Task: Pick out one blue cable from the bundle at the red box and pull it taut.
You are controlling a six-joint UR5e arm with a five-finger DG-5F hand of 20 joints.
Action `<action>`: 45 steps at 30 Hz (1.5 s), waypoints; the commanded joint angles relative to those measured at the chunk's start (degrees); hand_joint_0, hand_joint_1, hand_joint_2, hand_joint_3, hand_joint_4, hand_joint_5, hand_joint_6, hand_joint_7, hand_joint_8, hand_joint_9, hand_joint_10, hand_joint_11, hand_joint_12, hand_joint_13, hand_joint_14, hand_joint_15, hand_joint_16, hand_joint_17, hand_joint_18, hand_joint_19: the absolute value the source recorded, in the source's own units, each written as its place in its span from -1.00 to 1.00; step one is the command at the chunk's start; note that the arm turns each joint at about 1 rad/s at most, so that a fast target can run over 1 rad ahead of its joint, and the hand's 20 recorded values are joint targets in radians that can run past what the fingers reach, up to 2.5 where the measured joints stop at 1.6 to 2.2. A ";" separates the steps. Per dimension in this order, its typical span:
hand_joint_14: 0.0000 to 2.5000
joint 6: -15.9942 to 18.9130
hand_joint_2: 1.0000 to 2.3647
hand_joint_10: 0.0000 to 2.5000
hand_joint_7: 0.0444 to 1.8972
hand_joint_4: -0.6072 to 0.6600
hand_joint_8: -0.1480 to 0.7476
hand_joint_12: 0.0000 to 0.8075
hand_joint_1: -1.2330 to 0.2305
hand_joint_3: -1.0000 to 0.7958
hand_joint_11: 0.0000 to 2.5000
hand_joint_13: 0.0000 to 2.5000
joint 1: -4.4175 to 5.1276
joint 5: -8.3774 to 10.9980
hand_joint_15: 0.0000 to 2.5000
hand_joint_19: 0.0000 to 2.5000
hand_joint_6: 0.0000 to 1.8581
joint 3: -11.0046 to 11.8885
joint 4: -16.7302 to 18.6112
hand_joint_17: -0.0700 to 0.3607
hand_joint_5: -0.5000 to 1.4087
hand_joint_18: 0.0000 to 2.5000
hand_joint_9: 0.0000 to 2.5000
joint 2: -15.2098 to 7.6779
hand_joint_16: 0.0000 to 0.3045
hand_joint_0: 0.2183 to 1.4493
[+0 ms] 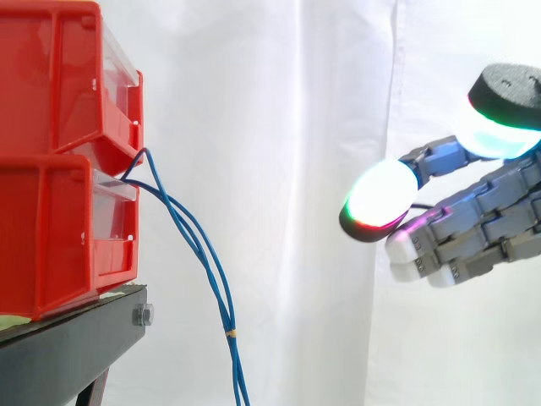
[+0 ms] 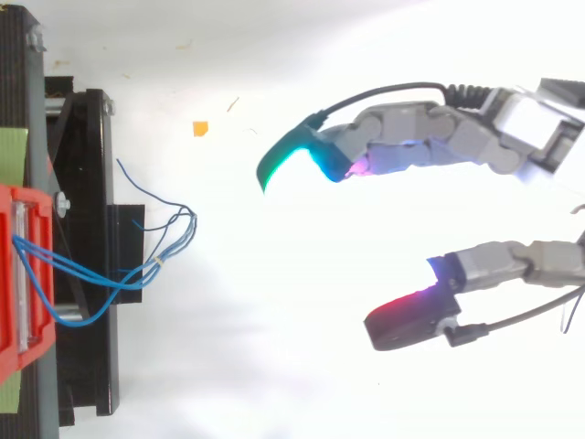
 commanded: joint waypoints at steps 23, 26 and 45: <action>-1.00 -13.43 -1.00 -1.00 -0.23 0.14 -0.22 -0.28 -0.26 -0.38 -0.94 -0.65 -1.71 3.32 -0.88 -0.71 -0.46 5.25 11.61 -0.26 -0.65 -0.81 -0.48 -9.97 -0.74 -0.54; -1.00 -12.90 -1.00 -1.00 -0.22 0.14 -0.21 -0.28 -0.26 -0.38 -0.93 -0.65 -2.32 3.06 -0.88 -0.70 -0.46 7.19 13.11 -0.25 -0.65 -0.81 -0.48 -12.52 -0.74 -0.54; -0.99 -12.02 -1.00 -1.00 -0.20 0.16 -0.20 -0.25 -0.27 -0.39 -0.90 -0.64 -2.06 -1.95 -0.85 -0.68 -0.46 17.29 16.27 -0.24 -0.64 -0.80 -0.48 -23.24 -0.72 -0.55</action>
